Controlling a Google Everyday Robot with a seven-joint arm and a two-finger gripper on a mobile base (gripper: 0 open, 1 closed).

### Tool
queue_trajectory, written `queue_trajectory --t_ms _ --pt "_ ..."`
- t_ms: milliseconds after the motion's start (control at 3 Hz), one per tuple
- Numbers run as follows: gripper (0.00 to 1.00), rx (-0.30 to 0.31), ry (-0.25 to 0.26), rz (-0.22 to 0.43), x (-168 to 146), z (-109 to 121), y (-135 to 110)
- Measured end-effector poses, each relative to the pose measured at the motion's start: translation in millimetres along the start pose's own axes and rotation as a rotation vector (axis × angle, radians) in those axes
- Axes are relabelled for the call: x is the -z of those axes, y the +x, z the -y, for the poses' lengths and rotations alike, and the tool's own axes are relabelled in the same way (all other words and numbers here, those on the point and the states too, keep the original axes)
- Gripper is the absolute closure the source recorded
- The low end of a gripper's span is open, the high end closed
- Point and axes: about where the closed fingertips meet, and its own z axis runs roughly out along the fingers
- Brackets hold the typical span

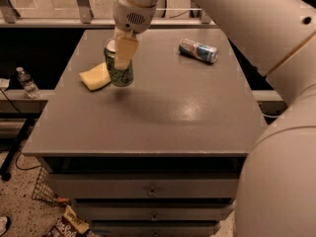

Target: Move green can near sponge

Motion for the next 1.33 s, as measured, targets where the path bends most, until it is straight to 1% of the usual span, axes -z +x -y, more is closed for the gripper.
queue_trajectory --t_ms 333,667,1000,1333 --pt "1.0 0.009 -0.064 0.009 -26 -1 -2" --pt "1.0 0.01 -0.097 0.003 -41 5 2" --pt "1.0 0.016 -0.125 -0.014 -56 13 4" --pt "1.0 0.014 -0.124 -0.022 -57 19 6"
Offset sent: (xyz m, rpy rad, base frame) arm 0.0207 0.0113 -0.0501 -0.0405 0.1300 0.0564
